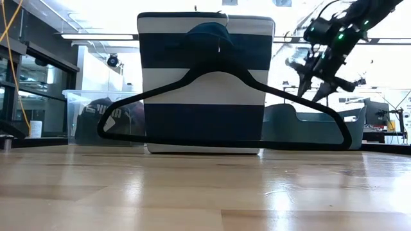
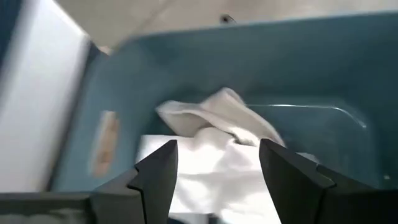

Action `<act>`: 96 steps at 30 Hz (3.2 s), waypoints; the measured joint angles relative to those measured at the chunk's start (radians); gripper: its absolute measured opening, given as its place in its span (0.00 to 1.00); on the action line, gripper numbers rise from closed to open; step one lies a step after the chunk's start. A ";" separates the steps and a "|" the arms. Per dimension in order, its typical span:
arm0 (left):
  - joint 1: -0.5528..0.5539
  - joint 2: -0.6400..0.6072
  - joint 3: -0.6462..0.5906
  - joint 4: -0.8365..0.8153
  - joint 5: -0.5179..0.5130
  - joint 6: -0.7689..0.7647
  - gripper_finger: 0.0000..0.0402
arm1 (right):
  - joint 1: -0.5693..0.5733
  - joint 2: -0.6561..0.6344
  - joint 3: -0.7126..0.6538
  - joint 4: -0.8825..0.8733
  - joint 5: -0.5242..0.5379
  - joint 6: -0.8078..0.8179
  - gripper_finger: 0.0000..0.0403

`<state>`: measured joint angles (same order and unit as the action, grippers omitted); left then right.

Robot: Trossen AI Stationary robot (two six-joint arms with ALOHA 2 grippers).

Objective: Pick & Place Cloths
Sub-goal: Return to Home Position

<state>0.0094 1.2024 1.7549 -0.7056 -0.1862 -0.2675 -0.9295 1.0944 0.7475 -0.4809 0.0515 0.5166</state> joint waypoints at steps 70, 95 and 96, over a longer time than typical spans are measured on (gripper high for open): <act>-0.003 -1.185 -1.403 0.351 -0.015 0.002 0.71 | 1.084 -0.573 -0.739 1.005 -0.053 -0.139 0.54; -0.004 -1.195 -1.713 0.739 0.114 0.051 0.71 | 0.796 -0.852 -0.740 0.604 -0.465 -0.195 0.54; -0.003 -1.195 -1.717 0.752 0.112 0.061 0.71 | 0.790 -0.867 -0.740 0.592 -0.455 -0.202 0.54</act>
<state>0.0063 0.0070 0.0379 0.0460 -0.0738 -0.2060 -0.1392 0.2272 0.0074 0.1111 -0.4032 0.3147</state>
